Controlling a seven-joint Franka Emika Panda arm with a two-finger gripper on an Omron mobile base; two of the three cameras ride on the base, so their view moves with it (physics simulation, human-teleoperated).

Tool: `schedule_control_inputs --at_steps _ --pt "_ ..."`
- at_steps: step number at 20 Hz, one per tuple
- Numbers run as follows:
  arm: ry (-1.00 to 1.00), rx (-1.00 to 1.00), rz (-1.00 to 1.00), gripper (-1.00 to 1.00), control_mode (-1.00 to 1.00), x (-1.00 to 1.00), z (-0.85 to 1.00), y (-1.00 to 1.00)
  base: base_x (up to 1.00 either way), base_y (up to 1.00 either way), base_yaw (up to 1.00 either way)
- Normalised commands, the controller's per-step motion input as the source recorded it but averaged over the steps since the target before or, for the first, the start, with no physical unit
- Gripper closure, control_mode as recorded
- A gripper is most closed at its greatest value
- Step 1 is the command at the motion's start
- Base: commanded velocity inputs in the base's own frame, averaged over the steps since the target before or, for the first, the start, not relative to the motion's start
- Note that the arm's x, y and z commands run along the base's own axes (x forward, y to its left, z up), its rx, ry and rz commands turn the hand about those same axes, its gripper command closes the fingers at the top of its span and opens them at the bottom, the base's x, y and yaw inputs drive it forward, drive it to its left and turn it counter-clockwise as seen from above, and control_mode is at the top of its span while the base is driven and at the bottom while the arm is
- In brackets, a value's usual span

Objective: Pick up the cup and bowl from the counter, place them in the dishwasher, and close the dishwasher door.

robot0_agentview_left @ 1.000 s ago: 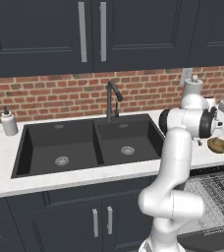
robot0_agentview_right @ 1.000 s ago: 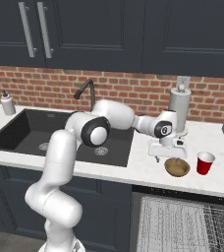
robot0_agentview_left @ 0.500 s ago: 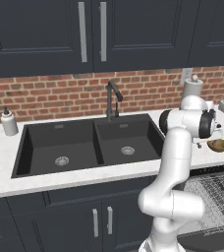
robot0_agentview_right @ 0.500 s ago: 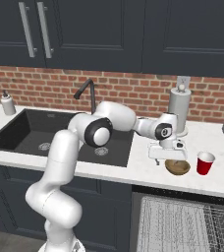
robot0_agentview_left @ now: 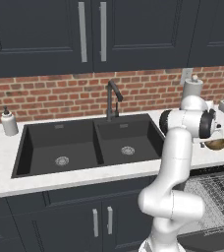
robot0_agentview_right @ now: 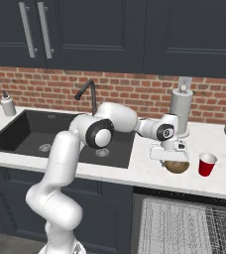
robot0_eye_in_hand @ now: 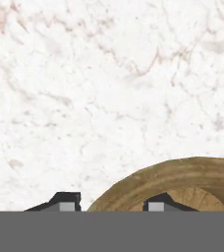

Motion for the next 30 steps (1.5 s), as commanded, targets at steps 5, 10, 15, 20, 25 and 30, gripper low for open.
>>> schedule_control_inputs --at_steps 5,10,15,20,25,30 --pt "0.0 0.0 0.0 1.0 -1.0 0.0 0.0 -0.07 0.0 0.0 0.0" --pt "-0.04 0.06 0.0 1.0 -1.0 -0.42 0.1 0.05 0.0 0.0 0.0" --pt "-0.22 0.08 0.06 1.0 -1.0 -1.0 0.65 0.45 0.0 0.0 0.0" --pt "-0.27 0.07 0.13 1.0 -1.0 -1.0 0.71 0.47 0.0 0.0 0.0" --pt "-0.18 0.1 0.26 1.0 -1.0 -1.0 0.14 -0.03 0.0 0.0 0.0" --pt "-0.05 0.23 0.35 1.0 -1.0 -0.98 -0.2 -0.69 0.0 0.0 0.0"
